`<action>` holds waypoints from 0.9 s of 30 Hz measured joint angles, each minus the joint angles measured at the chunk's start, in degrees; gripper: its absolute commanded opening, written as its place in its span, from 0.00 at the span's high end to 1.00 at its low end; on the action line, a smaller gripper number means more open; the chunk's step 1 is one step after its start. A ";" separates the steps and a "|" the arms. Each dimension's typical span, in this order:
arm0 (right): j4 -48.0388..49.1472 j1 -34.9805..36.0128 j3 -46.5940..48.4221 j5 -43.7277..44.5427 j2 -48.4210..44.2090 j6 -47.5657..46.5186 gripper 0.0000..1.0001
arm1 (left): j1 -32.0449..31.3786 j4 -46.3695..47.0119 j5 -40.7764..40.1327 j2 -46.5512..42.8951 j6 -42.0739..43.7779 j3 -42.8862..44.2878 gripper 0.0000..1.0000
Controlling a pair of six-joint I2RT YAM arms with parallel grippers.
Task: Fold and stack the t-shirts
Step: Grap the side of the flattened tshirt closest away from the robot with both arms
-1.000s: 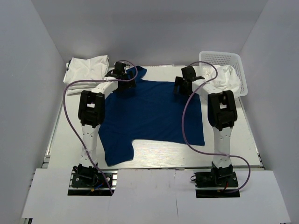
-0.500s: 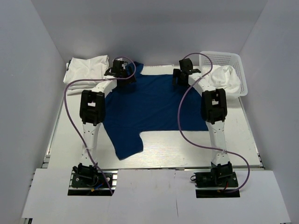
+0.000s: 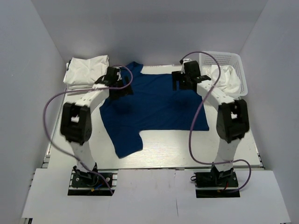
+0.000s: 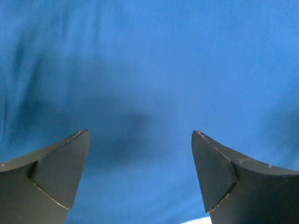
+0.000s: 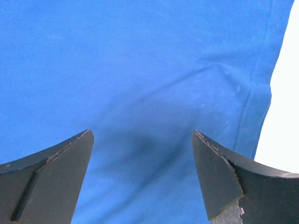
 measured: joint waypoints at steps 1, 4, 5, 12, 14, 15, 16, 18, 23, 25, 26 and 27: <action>1.14 0.61 -3.13 -0.13 -4.07 0.09 0.09 | -0.42 -0.59 0.22 -5.49 -0.66 -5.62 0.00; 6.08 2.27 -11.32 -0.55 -13.40 0.90 0.09 | -1.49 0.35 2.78 -21.03 -4.24 -21.44 0.00; 7.26 2.47 -13.22 -0.37 -15.47 1.64 0.09 | -1.70 0.44 3.85 -24.63 -5.35 -25.33 0.00; 9.38 1.33 -18.84 2.99 -17.79 5.77 0.09 | -5.29 -3.85 9.29 -38.71 -13.53 -49.35 0.00; 9.27 1.11 -19.32 3.98 -17.79 6.54 0.09 | -6.58 -6.82 10.71 -42.73 -15.74 -54.86 0.00; 9.18 1.07 -19.43 4.37 -17.79 6.97 0.09 | -7.21 -8.61 11.28 -44.87 -16.87 -57.00 0.00; 9.29 1.03 -19.56 4.57 -17.79 7.43 0.09 | -7.67 -9.90 11.89 -46.80 -17.97 -58.40 0.00; 9.46 1.03 -19.85 4.81 -17.79 8.02 0.09 | -8.46 -11.91 12.13 -50.38 -20.04 -60.13 0.00; 9.53 0.85 -20.33 4.76 -17.79 9.42 0.09 | -9.75 -14.38 11.47 -52.35 -23.39 -60.46 0.07; 9.53 0.76 -20.39 4.76 -17.77 9.73 0.09 | -10.27 -14.71 10.99 -50.51 -24.06 -60.52 0.13; 9.55 0.74 -20.41 4.76 -17.77 9.99 0.09 | -10.54 -14.60 10.78 -49.07 -24.41 -60.65 0.21; 9.53 0.70 -20.44 4.76 -17.77 10.32 0.09 | -10.67 -14.78 11.04 -47.71 -24.85 -60.65 0.30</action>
